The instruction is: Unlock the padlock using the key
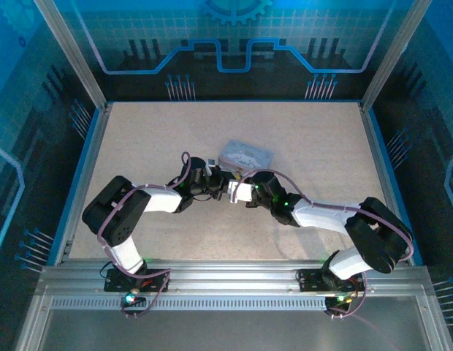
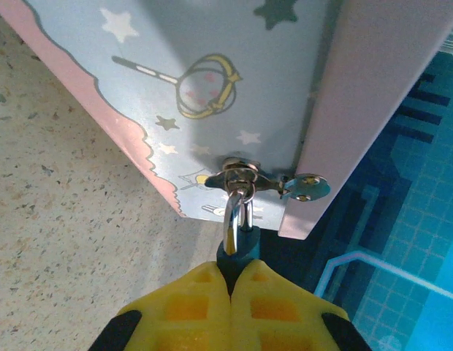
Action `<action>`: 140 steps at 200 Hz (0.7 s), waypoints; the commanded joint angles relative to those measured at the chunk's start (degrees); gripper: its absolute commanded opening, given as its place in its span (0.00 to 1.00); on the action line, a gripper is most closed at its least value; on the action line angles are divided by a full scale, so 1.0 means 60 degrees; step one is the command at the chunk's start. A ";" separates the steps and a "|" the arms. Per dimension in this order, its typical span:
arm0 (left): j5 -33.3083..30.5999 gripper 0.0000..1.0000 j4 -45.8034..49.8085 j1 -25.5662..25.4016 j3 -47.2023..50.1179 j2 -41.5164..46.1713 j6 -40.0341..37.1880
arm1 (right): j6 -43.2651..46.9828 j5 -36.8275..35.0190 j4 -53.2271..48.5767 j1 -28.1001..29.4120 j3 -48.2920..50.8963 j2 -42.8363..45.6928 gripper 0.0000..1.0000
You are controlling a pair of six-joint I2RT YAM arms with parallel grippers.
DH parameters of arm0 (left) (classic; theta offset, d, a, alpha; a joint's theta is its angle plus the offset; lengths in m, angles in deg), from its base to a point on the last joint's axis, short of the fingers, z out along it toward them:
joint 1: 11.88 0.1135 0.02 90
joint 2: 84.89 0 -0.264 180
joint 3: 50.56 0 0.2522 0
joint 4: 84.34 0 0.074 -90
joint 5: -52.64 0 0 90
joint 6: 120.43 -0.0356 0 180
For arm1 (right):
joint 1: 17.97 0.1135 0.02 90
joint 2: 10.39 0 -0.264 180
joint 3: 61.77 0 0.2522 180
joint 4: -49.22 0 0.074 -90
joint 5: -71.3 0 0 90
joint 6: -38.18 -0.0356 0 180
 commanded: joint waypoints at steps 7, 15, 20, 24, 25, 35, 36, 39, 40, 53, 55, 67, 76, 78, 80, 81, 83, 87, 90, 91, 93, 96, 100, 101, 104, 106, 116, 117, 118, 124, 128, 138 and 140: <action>-0.0007 0.00 -0.0733 -0.0134 0.0062 0.0142 0.0177 | -0.0224 -0.0242 0.0314 -0.0108 -0.0238 -0.0255 0.13; -0.0030 0.00 -0.0754 -0.0134 0.0084 0.0135 0.0183 | -0.0295 -0.0310 0.0324 -0.0108 -0.0259 -0.0273 0.10; -0.0021 0.00 -0.0756 -0.0131 0.0077 0.0136 0.0188 | -0.0374 -0.0372 0.0332 -0.0104 -0.0269 -0.0288 0.09; -0.0021 0.00 -0.0755 -0.0135 0.0077 0.0134 0.0184 | -0.0428 -0.0413 0.0342 -0.0103 -0.0280 -0.0288 0.07; -0.0021 0.00 -0.0758 -0.0135 0.0077 0.0142 0.0191 | -0.0440 -0.0419 0.0336 -0.0099 -0.0285 -0.0296 0.07; -0.0025 0.00 -0.0787 -0.0149 0.0090 0.0147 0.0210 | -0.0607 -0.0535 0.0338 -0.0101 -0.0307 -0.0276 0.05; -0.0030 0.00 -0.0782 -0.0149 0.0091 0.0148 0.0204 | -0.0624 -0.0554 0.0341 -0.0098 -0.0314 -0.0275 0.04; -0.0035 0.00 -0.0783 -0.0146 0.0091 0.0136 0.0219 | -0.0690 -0.0595 0.0336 -0.0108 -0.0318 -0.0274 0.03; -0.0035 0.00 -0.0780 -0.0140 0.0091 0.0142 0.0223 | -0.0703 -0.0613 0.0325 -0.0101 -0.0326 -0.0274 0.03; -0.0058 0.00 -0.0831 -0.0148 0.0092 0.0120 0.0234 | -0.0980 -0.0789 0.0219 -0.0100 -0.0384 -0.0234 0.00; -0.0052 0.00 -0.0834 -0.0142 0.0092 0.0123 0.0247 | -0.1027 -0.0827 0.0203 -0.0096 -0.0398 -0.0231 0.00; -0.0065 0.00 -0.0839 -0.0144 0.0092 0.0129 0.0267 | -0.1397 -0.0957 -0.0049 -0.0068 -0.0515 -0.0151 0.00; -0.0077 0.00 -0.0856 -0.0163 0.0106 0.0125 0.0290 | -0.1741 -0.1038 -0.0186 -0.0023 -0.0590 -0.0078 0.00; -0.0072 0.00 -0.0870 -0.0156 0.0106 0.0117 0.0287 | -0.1811 -0.1054 -0.0224 -0.0011 -0.0597 -0.0060 0.00; -0.0078 0.00 -0.0877 -0.0148 0.0106 0.0115 0.0297 | -0.1905 -0.1044 -0.0256 0.0003 -0.0620 -0.0048 0.00; -0.0079 0.00 -0.0871 -0.0156 0.0106 0.0125 0.0291 | -0.1940 -0.1042 -0.0278 0.0013 -0.0624 -0.0044 0.00; -0.0079 0.00 -0.0866 -0.0162 0.0106 0.0121 0.0291 | -0.2022 -0.1041 -0.0302 0.0020 -0.0634 -0.0030 0.00; -0.0093 0.00 -0.0878 -0.0164 0.0099 0.0120 0.0293 | -0.2165 -0.1065 -0.0374 0.0048 -0.0676 -0.0012 0.00; -0.0094 0.00 -0.0876 -0.0162 0.0092 0.0116 0.0289 | -0.2277 -0.1102 -0.0403 0.0066 -0.0696 -0.0010 0.00; -0.0094 0.00 -0.0877 -0.0163 0.0092 0.0118 0.0295 | -0.2310 -0.1115 -0.0411 0.0073 -0.0706 -0.0018 0.00; -0.0102 0.00 -0.0879 -0.0153 0.0092 0.0119 0.0299 | -0.2396 -0.1143 -0.0405 0.0101 -0.0721 -0.0023 0.00; -0.0088 0.00 -0.0878 -0.0155 0.0092 0.0116 0.0293 | -0.2522 -0.1193 -0.0403 0.0127 -0.0751 -0.0025 0.00; -0.0077 0.00 -0.0871 -0.0156 0.0095 0.0106 0.0298 | -0.2658 -0.1237 -0.0611 0.0164 -0.0781 -0.0039 0.00; -0.0078 0.00 -0.0868 -0.0160 0.0093 0.0105 0.0299 | -0.2690 -0.1241 -0.0654 0.0166 -0.0785 -0.0039 0.00; -0.0080 0.00 -0.0871 -0.0154 0.0092 0.0105 0.0297 | -0.2783 -0.1276 -0.0715 0.0196 -0.0807 -0.0052 0.00; -0.0080 0.00 -0.0877 -0.0162 0.0092 0.0105 0.0292 | -0.2840 -0.1304 -0.0730 0.0220 -0.0815 -0.0054 0.00; -0.0080 0.00 -0.0878 -0.0163 0.0092 0.0108 0.0287 | -0.3252 -0.1414 -0.0846 0.0290 -0.0887 -0.0086 0.00; -0.0080 0.00 -0.0878 -0.0156 0.0092 0.0106 0.0287 | -0.3295 -0.1418 -0.0852 0.0296 -0.0897 -0.0092 0.00; -0.0080 0.00 -0.0879 -0.0160 0.0092 0.0106 0.0294 | -0.3338 -0.1427 -0.0869 0.0298 -0.0901 -0.0095 0.00; -0.0083 0.00 -0.0879 -0.0160 0.0092 0.0091 0.0292 | -0.3621 -0.1408 -0.0957 0.0315 -0.0935 -0.0098 0.00; -0.0080 0.00 -0.0889 -0.0164 0.0101 0.0092 0.0294 | -0.3801 -0.1392 -0.1006 0.0335 -0.0957 -0.0098 0.00; -0.0069 0.00 -0.0868 -0.0164 0.0092 0.0094 0.0291 | -0.4246 -0.1338 -0.1075 0.0371 -0.0979 -0.0106 0.00; -0.0066 0.00 -0.0877 -0.0164 0.0092 0.0098 0.0287 | -0.4319 -0.1316 -0.1077 0.0384 -0.0979 -0.0100 0.00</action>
